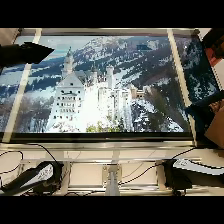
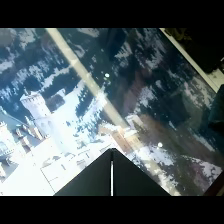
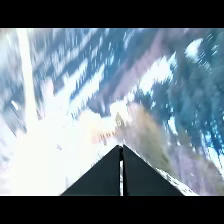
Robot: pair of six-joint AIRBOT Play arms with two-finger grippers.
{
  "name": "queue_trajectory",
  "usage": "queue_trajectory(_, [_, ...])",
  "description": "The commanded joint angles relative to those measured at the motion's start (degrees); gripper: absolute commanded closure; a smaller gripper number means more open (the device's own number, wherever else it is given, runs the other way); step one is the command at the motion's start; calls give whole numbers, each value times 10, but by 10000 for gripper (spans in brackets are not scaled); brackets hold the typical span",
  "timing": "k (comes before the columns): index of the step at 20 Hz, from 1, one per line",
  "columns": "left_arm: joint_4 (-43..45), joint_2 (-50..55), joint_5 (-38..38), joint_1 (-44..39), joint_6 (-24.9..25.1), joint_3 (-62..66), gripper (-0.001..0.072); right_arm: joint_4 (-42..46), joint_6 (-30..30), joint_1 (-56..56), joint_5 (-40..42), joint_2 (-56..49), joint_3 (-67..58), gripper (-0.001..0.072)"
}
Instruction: Fold the clothes and pants, and hang the long-sleeved shirts on hangers.
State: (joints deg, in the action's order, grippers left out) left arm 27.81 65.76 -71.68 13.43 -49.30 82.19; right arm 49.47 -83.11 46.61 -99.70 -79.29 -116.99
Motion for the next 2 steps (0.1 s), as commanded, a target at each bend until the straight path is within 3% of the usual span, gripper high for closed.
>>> queue_trajectory(1, [0,0,0,0,0,0,662,142,12,-95,4,0,-2,700])
queue_trajectory(2, [0,0,0,0,0,0,662,154,12,-100,6,-1,-2,700])
